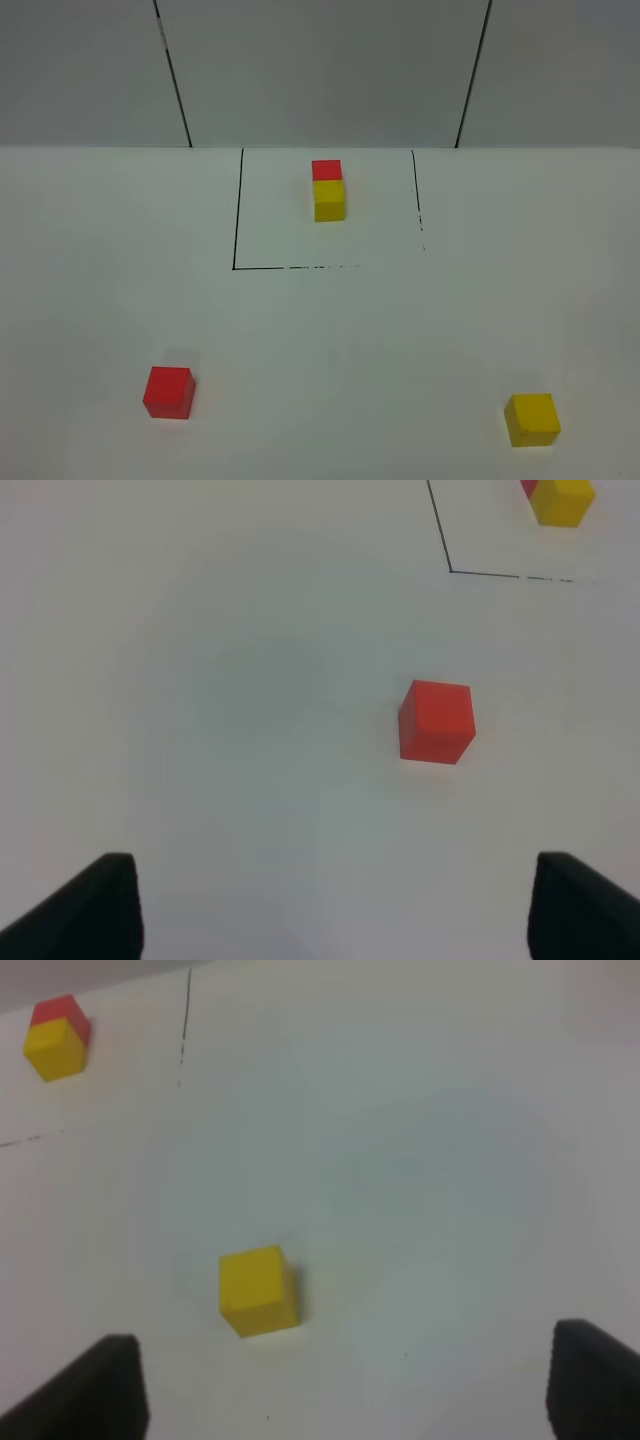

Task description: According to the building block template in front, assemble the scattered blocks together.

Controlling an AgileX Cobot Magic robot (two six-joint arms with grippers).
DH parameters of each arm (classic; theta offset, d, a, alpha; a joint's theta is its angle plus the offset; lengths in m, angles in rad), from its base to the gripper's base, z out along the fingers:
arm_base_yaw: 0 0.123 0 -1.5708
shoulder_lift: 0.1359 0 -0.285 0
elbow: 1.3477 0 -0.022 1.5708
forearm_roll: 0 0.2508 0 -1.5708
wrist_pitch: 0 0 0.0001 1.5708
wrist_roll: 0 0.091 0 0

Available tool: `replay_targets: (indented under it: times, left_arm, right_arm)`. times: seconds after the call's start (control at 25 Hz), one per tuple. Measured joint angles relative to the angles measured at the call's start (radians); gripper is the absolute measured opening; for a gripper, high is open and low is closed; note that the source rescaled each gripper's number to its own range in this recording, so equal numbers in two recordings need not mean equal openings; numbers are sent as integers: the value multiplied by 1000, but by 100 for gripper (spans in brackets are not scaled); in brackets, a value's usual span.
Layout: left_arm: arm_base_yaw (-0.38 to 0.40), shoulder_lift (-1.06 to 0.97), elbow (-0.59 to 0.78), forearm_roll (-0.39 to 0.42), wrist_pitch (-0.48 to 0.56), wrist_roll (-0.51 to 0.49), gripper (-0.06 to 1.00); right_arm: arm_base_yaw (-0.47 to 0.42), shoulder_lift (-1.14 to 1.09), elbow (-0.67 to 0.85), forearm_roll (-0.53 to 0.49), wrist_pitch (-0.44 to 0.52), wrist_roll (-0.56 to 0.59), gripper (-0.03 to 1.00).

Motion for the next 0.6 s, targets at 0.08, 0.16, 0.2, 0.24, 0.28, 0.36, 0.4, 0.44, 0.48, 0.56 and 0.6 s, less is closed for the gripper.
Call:
replay_targets:
  times: [0.08, 0.16, 0.2, 0.24, 0.28, 0.36, 0.4, 0.44, 0.48, 0.56, 0.6]
  left_arm:
    - [0, 0, 0, 0, 0, 0, 76]
    - [0, 0, 0, 0, 0, 0, 76]
    - [0, 0, 0, 0, 0, 0, 76]
    - [0, 0, 0, 0, 0, 0, 76]
    - [0, 0, 0, 0, 0, 0, 76]
    - [0, 0, 0, 0, 0, 0, 76]
    - [0, 0, 0, 0, 0, 0, 76]
    - [0, 0, 0, 0, 0, 0, 76]
    - [0, 0, 0, 0, 0, 0, 76]
    - [0, 0, 0, 0, 0, 0, 76]
    - [0, 0, 0, 0, 0, 0, 76]
  right_arm:
    - [0, 0, 0, 0, 0, 0, 63]
    - [0, 0, 0, 0, 0, 0, 63]
    - [0, 0, 0, 0, 0, 0, 63]
    - [0, 0, 0, 0, 0, 0, 63]
    - [0, 0, 0, 0, 0, 0, 63]
    - [0, 0, 0, 0, 0, 0, 63]
    - [0, 0, 0, 0, 0, 0, 63]
    - [0, 0, 0, 0, 0, 0, 63]
    - [0, 0, 0, 0, 0, 0, 63]
    - [0, 0, 0, 0, 0, 0, 63]
    - [0, 0, 0, 0, 0, 0, 63]
